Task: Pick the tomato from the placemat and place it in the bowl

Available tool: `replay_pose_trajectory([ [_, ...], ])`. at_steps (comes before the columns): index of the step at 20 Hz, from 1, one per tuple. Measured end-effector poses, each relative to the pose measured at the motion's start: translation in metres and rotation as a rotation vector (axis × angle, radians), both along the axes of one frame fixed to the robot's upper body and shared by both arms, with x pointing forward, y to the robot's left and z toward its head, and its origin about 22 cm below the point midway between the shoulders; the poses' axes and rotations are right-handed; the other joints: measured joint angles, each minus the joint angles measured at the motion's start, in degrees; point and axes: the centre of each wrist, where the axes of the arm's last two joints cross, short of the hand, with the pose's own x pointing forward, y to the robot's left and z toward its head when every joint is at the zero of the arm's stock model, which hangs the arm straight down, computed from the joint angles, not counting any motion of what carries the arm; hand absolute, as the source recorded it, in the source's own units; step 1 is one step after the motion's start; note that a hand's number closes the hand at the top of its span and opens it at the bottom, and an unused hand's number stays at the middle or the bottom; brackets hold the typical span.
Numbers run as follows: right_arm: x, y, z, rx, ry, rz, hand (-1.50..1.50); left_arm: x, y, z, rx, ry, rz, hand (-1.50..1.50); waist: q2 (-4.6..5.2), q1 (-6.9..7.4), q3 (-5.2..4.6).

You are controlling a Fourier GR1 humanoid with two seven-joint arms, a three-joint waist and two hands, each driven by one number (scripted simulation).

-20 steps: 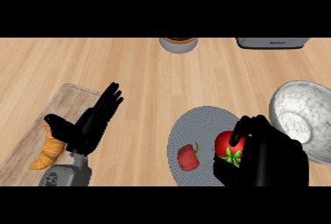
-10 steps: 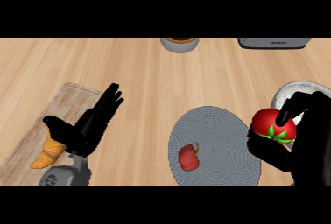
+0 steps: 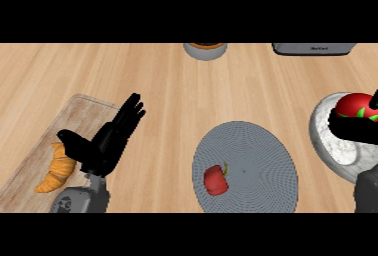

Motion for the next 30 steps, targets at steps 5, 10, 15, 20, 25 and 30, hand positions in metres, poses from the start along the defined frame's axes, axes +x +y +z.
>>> replay_pose_trajectory([
  [5,0.030,-0.049,-0.024,-0.032,0.034,-0.039,1.50,-0.001,0.004,0.001,0.003,0.001,-0.006,0.00,0.07,0.20,0.00],
  [10,0.058,-0.095,-0.053,-0.070,0.094,-0.085,1.50,-0.004,0.004,-0.003,0.002,0.002,-0.011,0.00,0.15,0.49,0.02],
  [15,0.075,-0.132,-0.087,0.023,0.226,-0.170,-1.50,0.000,0.009,-0.001,0.000,0.000,-0.016,0.00,0.27,0.67,0.03],
  [20,0.086,-0.162,-0.113,0.151,0.189,-0.167,-1.50,-0.004,0.007,-0.006,0.000,0.002,-0.019,0.00,0.23,0.73,0.05],
  [25,0.083,-0.176,-0.123,0.273,0.001,-0.109,-1.50,-0.002,0.008,-0.004,0.004,-0.007,-0.012,0.00,0.12,0.30,0.09],
  [30,0.075,-0.170,-0.106,0.360,-0.371,-0.032,-1.50,-0.006,0.014,-0.008,0.003,0.011,0.007,0.00,-0.41,-0.64,0.12],
])
